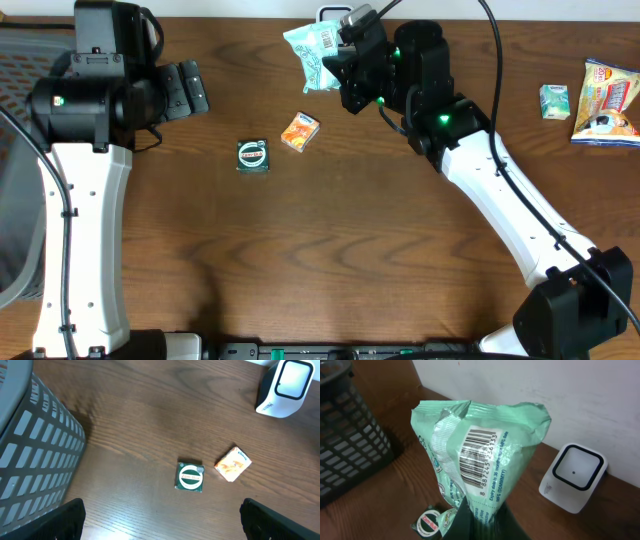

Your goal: Scan the item barcode

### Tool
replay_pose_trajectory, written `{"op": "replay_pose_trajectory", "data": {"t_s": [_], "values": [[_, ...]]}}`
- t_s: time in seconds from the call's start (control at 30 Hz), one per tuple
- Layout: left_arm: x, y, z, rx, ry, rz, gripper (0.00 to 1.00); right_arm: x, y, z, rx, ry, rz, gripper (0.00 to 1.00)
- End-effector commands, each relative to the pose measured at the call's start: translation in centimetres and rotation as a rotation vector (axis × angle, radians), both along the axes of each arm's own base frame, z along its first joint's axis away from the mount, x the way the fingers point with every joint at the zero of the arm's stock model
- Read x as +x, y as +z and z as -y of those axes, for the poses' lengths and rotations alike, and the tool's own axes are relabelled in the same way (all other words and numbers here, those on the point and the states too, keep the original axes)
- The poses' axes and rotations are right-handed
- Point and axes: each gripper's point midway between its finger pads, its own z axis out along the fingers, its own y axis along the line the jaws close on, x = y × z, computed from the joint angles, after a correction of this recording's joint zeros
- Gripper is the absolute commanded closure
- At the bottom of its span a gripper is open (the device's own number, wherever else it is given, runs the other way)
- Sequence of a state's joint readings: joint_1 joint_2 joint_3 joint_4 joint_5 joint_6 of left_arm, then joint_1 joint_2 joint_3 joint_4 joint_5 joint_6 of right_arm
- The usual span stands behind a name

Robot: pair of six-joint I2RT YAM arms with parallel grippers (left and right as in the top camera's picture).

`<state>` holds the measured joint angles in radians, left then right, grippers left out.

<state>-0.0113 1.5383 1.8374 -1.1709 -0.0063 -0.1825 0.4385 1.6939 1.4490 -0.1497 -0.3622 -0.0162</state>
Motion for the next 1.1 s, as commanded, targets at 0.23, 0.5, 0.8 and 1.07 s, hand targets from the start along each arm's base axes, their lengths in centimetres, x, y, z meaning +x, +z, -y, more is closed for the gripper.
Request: {"op": "replay_pose_trajectory", "data": {"t_s": [0.23, 0.5, 0.8, 1.07], "values": [[0.0, -0.2, -0.1, 0.006, 0.000, -0.009, 0.02, 1.6, -2.1, 4.3, -0.165, -0.241, -0.032, 0.99], [0.0, -0.2, -0.1, 0.006, 0.000, -0.009, 0.02, 1.6, -10.1, 11.1, -0.505, -0.515, -0.199, 0.99], [0.0, -0.2, -0.1, 0.006, 0.000, -0.009, 0.02, 2.1, -15.1, 19.6, -0.962, -0.891, -0.178, 0.99], [0.0, -0.2, -0.1, 0.006, 0.000, -0.009, 0.02, 0.9, -19.5, 22.7, -1.259, -0.986, -0.198, 0.98]]}}
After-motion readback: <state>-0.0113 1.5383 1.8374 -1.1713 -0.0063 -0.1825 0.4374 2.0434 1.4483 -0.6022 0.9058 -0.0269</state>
